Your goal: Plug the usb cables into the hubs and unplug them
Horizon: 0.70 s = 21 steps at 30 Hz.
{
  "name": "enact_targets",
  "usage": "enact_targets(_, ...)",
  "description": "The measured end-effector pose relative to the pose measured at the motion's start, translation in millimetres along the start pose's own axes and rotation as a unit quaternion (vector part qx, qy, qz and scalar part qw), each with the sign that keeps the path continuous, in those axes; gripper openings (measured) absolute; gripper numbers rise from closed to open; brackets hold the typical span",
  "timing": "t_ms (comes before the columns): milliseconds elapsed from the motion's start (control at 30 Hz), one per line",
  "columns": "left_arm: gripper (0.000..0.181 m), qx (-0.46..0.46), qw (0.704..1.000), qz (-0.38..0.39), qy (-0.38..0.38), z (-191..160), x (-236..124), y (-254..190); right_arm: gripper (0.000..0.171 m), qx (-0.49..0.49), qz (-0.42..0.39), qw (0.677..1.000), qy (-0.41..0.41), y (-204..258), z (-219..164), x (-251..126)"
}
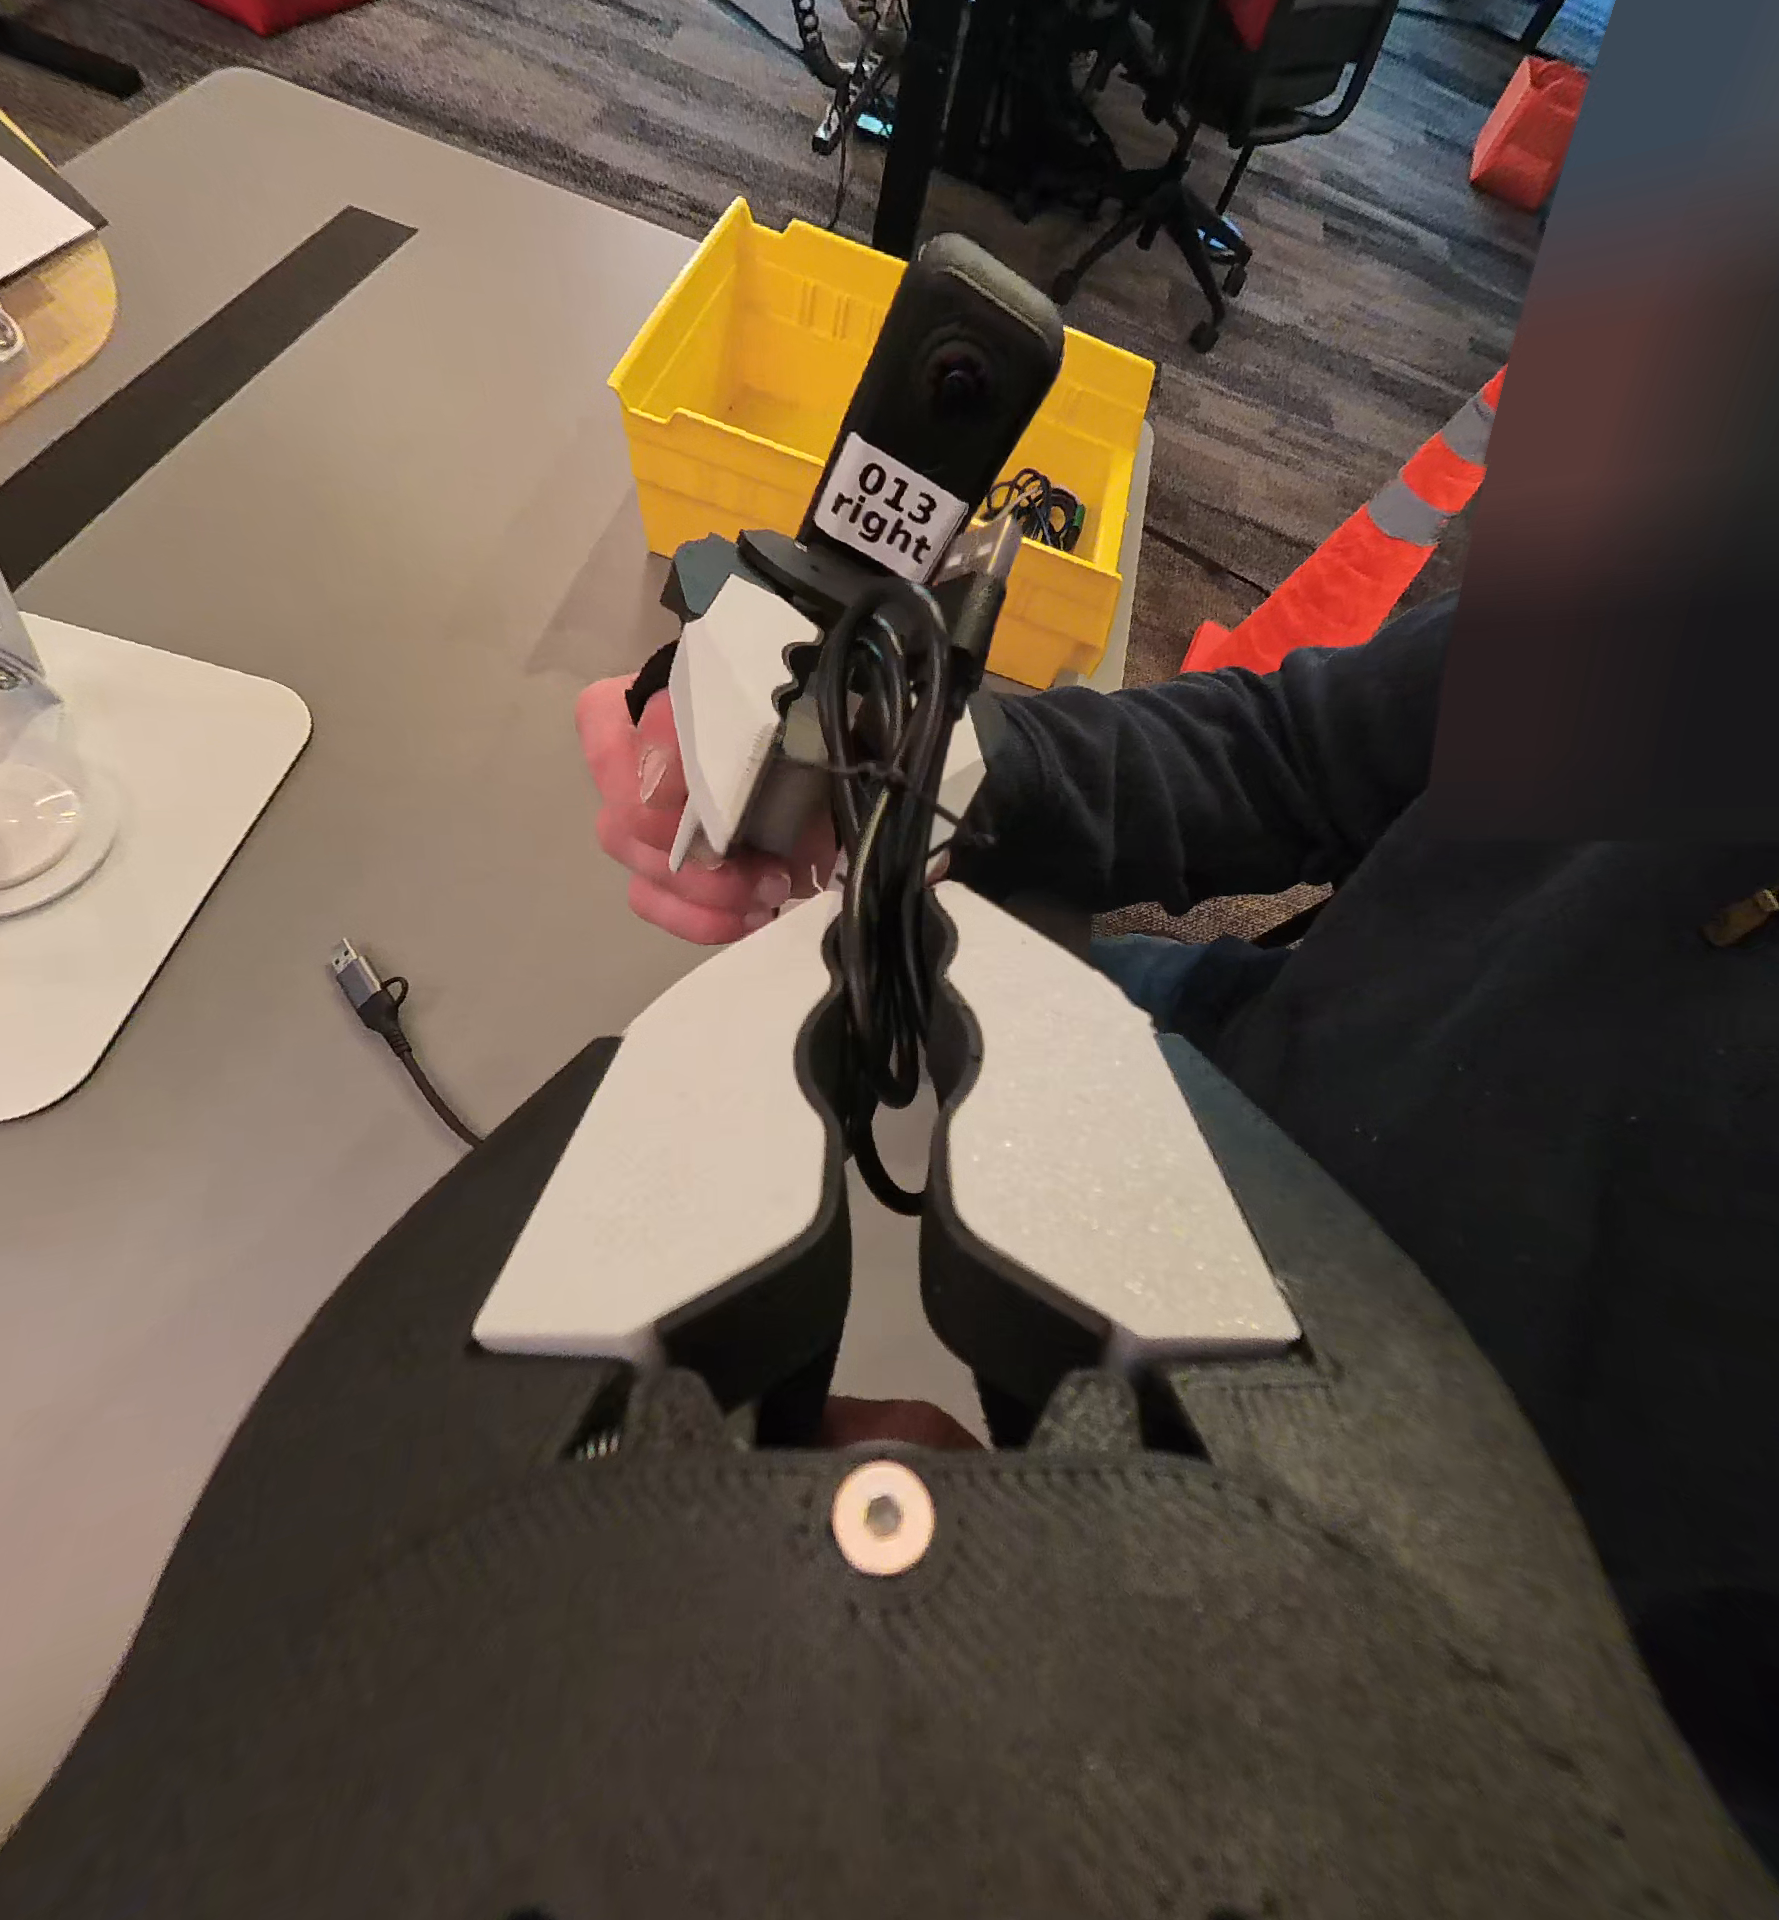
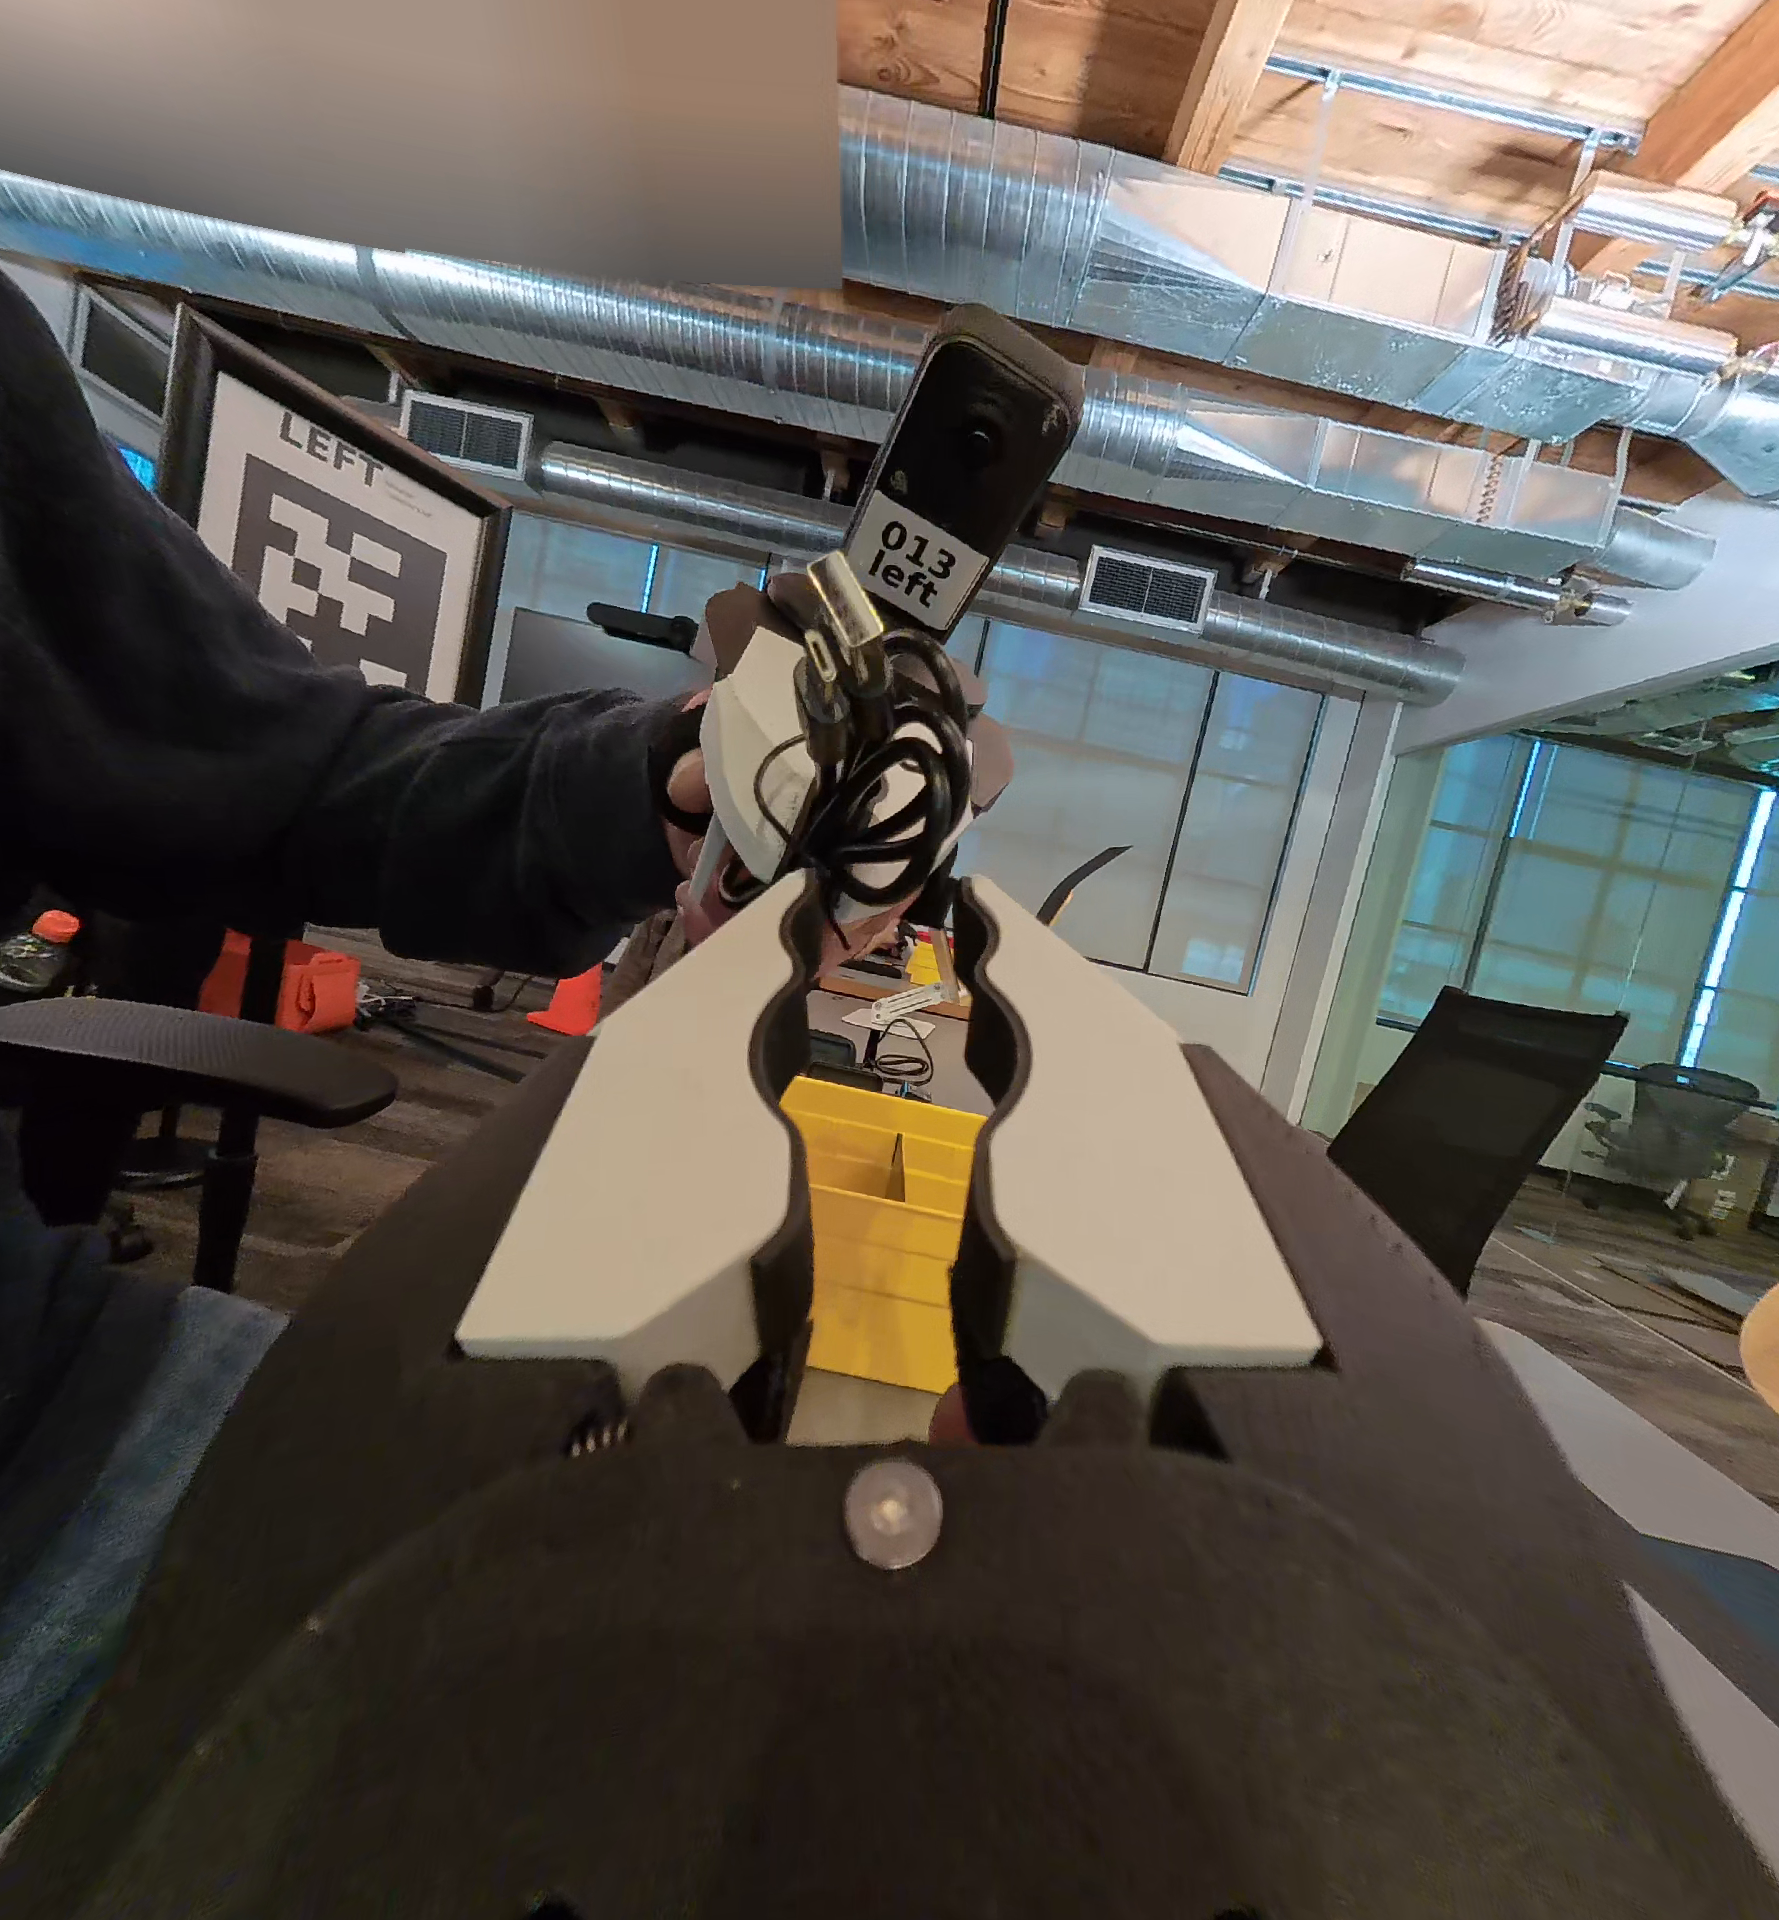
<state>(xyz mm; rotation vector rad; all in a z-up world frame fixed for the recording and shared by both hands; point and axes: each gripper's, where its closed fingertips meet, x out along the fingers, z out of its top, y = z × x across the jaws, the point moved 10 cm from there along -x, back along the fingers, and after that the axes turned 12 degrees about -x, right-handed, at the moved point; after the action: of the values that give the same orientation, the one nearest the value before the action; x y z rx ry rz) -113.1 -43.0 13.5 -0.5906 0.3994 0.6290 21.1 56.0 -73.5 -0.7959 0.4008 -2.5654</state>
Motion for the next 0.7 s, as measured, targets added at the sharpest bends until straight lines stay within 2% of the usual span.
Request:
enact_targets(300, 0.009, -0.012, 1.0, -0.004, -0.008, -2, 2, 3, 0.017, 0.001, 0.003, 1.0, 0.003, 1, 1, -2)
enact_targets(467, 0.009, -0.021, 1.0, -0.007, -0.012, -6, 3, 4, 0.028, -0.001, -0.009, 1.0, 0.012, 0, 0, -4)
enact_targets(700, 0.009, -0.057, 0.998, -0.015, -0.013, -18, 5, 11, 0.04, -0.051, -0.027, 0.997, 0.057, 4, -3, -5)
